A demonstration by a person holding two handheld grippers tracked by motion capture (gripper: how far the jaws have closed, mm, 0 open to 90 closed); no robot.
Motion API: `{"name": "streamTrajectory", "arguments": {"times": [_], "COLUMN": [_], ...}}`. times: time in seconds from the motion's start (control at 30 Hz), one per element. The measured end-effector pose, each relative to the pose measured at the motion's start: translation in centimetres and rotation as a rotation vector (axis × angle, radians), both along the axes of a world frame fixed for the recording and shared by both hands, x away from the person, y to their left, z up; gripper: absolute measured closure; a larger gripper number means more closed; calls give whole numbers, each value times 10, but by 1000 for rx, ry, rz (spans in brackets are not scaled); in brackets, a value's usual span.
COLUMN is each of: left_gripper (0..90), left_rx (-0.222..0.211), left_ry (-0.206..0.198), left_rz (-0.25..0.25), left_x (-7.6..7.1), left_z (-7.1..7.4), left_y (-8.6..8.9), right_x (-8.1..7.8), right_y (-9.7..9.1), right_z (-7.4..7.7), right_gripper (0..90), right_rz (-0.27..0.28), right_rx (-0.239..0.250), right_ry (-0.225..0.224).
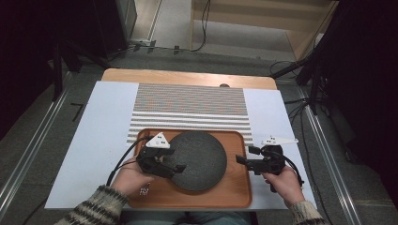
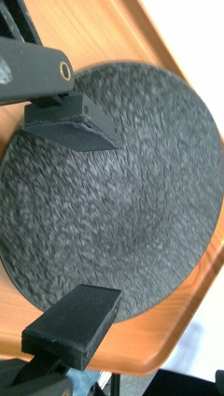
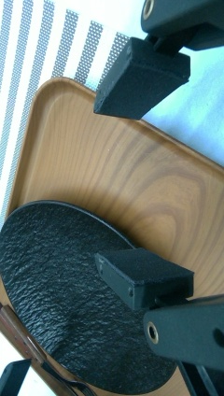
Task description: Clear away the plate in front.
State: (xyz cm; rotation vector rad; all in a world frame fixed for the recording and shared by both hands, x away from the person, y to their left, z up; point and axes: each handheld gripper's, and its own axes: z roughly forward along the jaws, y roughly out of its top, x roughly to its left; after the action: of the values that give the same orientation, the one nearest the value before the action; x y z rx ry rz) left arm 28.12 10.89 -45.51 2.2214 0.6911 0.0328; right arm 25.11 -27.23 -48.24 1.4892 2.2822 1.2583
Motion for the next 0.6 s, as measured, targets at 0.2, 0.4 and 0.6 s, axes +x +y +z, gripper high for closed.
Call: {"name": "streamTrajectory", "arguments": {"times": [0.2,0.4,0.6], "left_gripper": [233,233,233], "left_rx": [-3,-14,-26], "left_ry": [2,3,21], "left_rz": [37,61,98], "left_x": [5,10,16], "left_z": [0,2,3], "left_y": [8,15,25], "right_x": [0,0,1], "right_y": [0,0,0], "right_z": [0,0,-1], "right_gripper": [228,228,228], "right_rz": [1,0,1], "right_rx": [0,0,1], "right_ry": [0,1,3]}}
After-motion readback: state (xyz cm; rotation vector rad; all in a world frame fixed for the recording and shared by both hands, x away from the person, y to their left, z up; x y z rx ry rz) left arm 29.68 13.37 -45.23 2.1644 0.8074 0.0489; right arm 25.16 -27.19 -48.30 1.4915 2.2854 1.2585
